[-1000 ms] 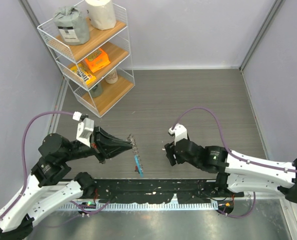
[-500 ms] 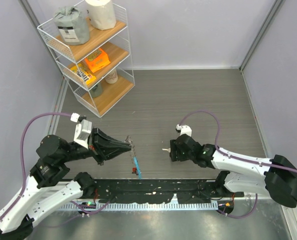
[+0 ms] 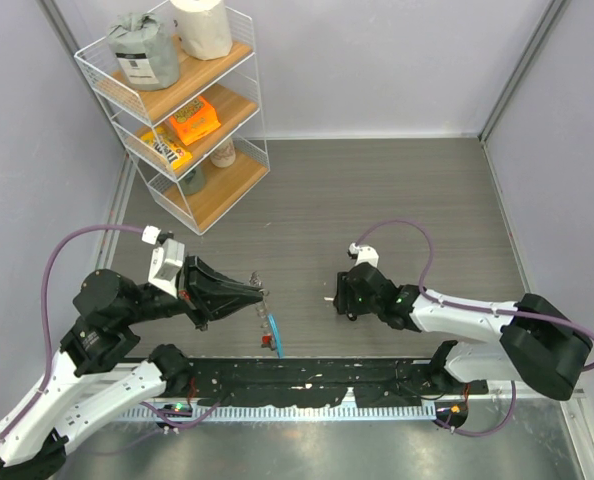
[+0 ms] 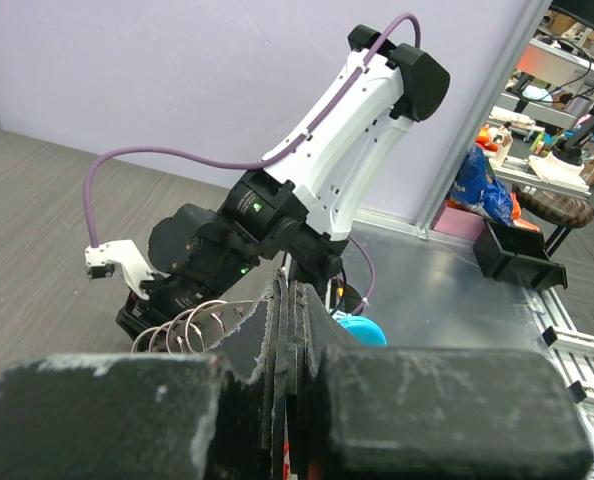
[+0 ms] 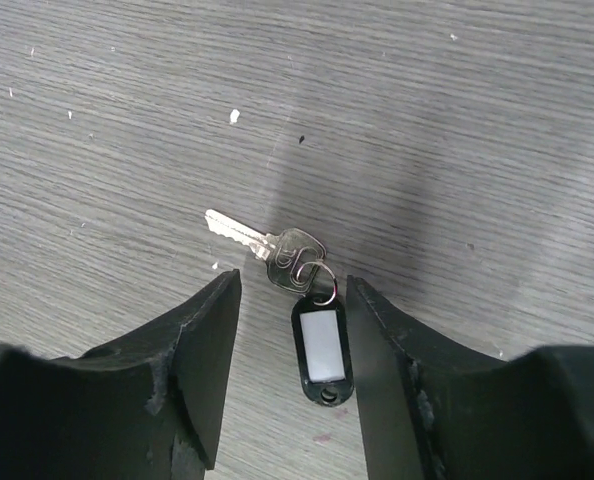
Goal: Put the keys on the keyring
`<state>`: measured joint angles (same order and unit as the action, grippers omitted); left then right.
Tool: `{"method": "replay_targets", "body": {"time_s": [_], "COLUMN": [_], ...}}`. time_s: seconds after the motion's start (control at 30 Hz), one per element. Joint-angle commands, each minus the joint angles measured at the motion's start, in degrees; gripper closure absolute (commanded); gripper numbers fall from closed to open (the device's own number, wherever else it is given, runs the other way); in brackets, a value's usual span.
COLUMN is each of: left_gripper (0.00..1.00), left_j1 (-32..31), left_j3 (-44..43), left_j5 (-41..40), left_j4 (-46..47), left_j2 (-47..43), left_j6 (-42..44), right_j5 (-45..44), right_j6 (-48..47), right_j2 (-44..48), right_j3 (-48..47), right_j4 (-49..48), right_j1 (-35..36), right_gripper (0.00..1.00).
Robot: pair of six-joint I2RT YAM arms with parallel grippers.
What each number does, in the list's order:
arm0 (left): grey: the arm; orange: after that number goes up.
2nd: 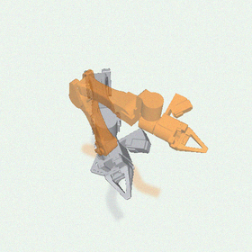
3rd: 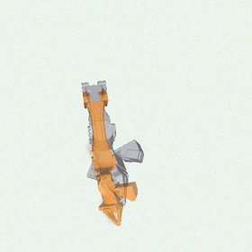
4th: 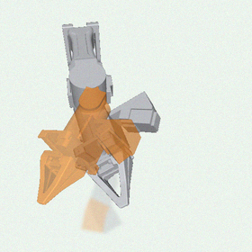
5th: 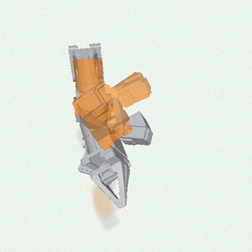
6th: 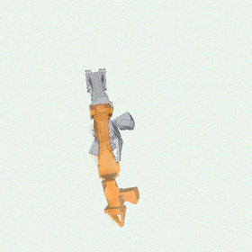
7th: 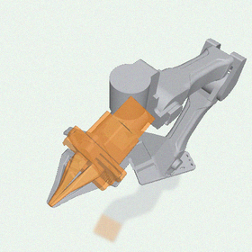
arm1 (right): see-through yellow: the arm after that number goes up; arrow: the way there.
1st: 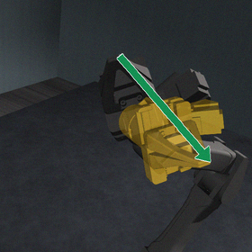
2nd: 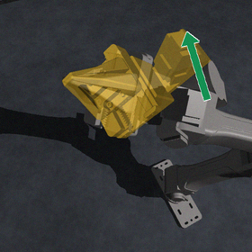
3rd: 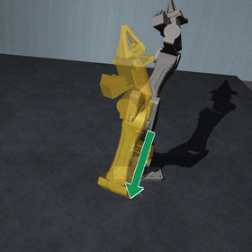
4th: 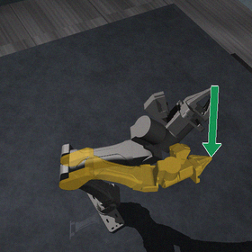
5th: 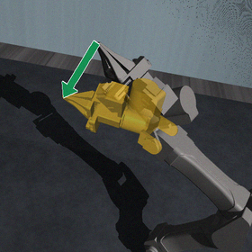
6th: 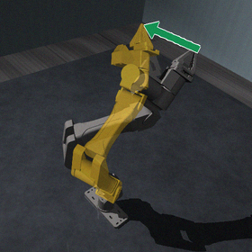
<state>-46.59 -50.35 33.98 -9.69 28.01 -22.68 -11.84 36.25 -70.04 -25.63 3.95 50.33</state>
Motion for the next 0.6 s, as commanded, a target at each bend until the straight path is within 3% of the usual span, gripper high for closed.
{"method": "replay_targets", "body": {"time_s": [0.0, 0.3, 0.57], "left_gripper": [1.00, 1.00, 1.00], "left_j1": [0.18, 0.18, 0.18], "left_j3": [-1.33, -1.33, -1.33], "left_j5": [-0.14, -0.23, -0.67], "left_j4": [3.10, 2.93, 2.31], "left_j2": [0.12, 0.47, 0.12], "left_j6": [-0.18, 0.35, 0.44], "right_j5": [0.06, -1.70, -2.49], "right_j6": [-0.12, -1.18, -1.45], "right_j2": [-1.68, -1.15, -1.06], "right_j3": [-1.00, -0.48, -0.30], "right_j4": [-1.40, 1.15, 1.77], "right_j1": [-0.23, -0.23, -0.14], "right_gripper": [0.49, 0.62, 0.90]}}
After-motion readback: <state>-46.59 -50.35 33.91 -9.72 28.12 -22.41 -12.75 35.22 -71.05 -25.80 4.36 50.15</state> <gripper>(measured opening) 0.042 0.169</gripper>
